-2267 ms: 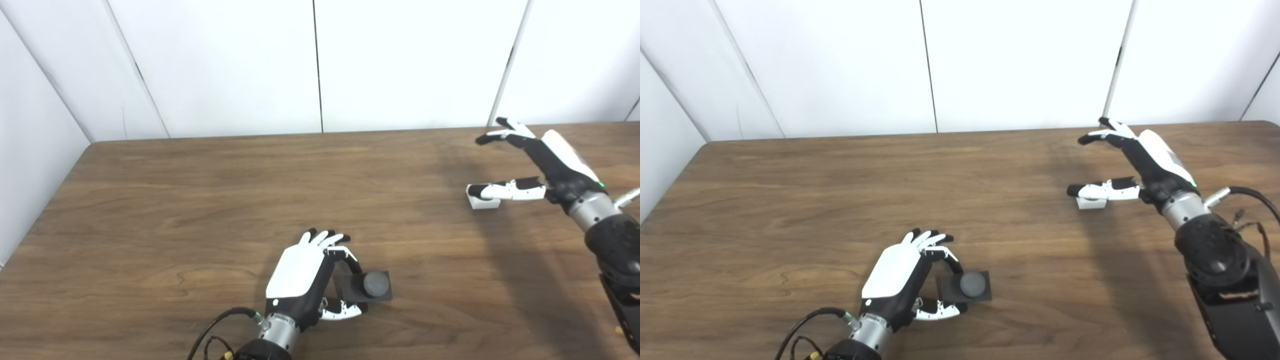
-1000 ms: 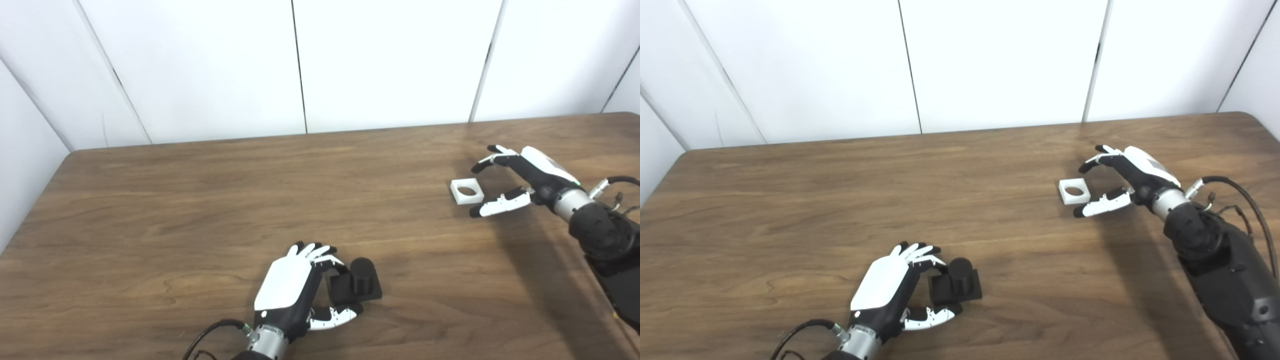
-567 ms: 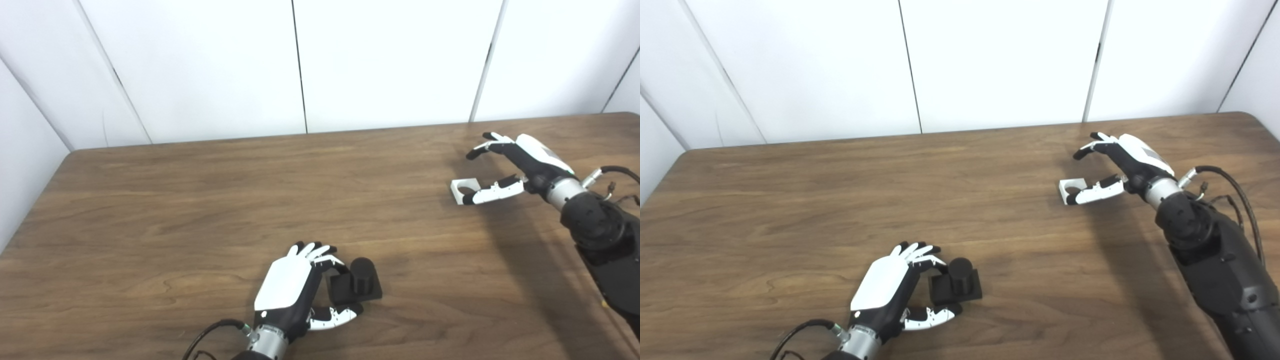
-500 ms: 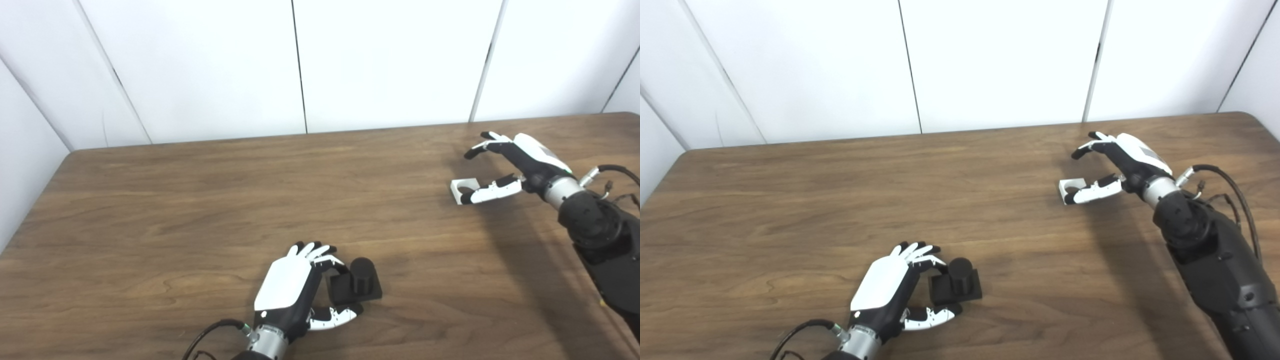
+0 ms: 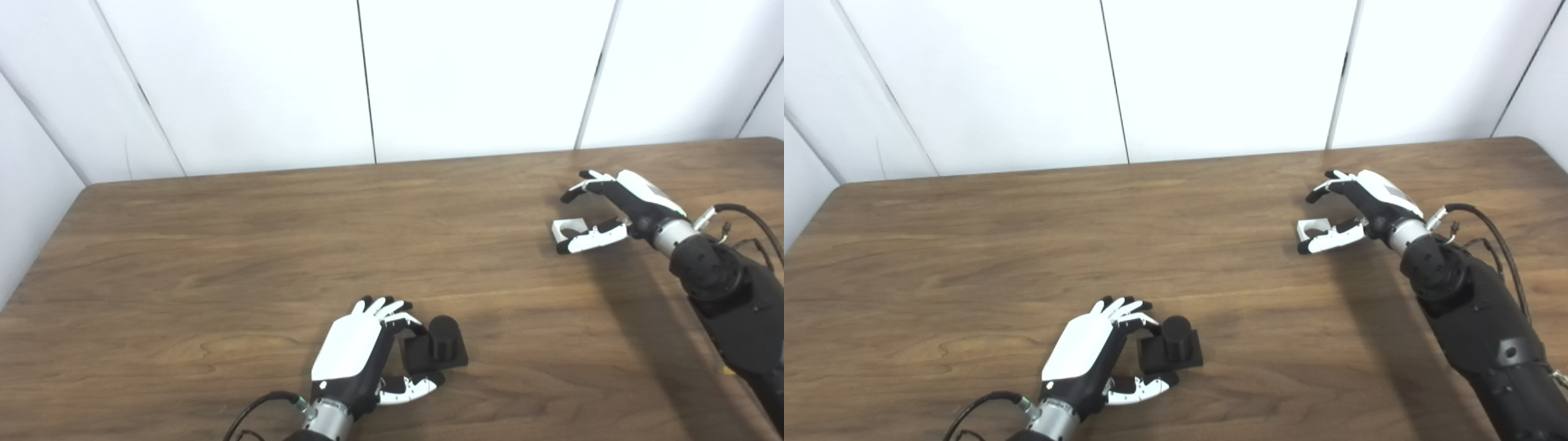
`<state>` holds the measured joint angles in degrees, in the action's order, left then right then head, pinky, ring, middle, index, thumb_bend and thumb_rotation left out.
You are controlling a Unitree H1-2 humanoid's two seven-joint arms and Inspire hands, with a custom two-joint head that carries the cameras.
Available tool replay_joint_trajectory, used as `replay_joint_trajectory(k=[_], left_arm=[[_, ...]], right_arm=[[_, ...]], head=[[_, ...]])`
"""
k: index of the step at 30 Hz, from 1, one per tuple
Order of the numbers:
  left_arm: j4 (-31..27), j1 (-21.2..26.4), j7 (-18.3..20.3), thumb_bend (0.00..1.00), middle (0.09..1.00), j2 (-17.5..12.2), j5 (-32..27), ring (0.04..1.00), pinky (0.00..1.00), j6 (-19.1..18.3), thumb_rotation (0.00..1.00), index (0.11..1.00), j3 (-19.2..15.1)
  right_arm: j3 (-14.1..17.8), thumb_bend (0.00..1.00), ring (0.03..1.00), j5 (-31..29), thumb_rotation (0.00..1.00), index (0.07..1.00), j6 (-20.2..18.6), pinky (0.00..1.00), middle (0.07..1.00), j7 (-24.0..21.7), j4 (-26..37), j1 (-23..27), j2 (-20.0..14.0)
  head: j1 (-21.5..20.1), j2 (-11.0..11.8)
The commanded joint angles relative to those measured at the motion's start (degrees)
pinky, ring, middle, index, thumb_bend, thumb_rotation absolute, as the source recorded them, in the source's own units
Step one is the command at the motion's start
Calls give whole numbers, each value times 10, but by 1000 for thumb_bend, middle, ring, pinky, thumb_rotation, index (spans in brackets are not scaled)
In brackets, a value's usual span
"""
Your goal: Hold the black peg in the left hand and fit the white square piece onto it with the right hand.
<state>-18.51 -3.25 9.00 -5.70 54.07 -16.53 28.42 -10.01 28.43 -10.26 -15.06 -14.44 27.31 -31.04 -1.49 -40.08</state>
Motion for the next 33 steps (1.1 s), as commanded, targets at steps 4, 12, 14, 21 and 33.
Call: replay_joint_trajectory(k=[4,12,14,21,33], left_arm=[[-1,-3,12,653,890,0,2,951,1000,6,335,624,2],[-3,-4,14,619,889,-2,2,952,1000,8,297,620,3],[-4,-4,15,614,888,-2,2,951,1000,8,289,619,3],[-2,-4,12,602,886,2,-2,951,1000,10,249,611,3],[0,-3,13,613,887,2,1,951,1000,15,250,611,1]], right_arm=[[-3,947,1000,4,328,743,18,1000,977,9,1,35,-9],[-2,957,1000,4,331,741,21,1000,975,16,-7,31,-9],[-1,957,1000,3,331,742,20,1000,976,15,-7,30,-10],[-2,953,1000,4,341,747,21,1000,980,11,-5,29,-14],[-2,930,1000,3,315,700,33,983,966,11,-13,29,-19]], head=[[-2,-1],[-1,-2],[-2,-2],[-1,-3],[-1,-5]])
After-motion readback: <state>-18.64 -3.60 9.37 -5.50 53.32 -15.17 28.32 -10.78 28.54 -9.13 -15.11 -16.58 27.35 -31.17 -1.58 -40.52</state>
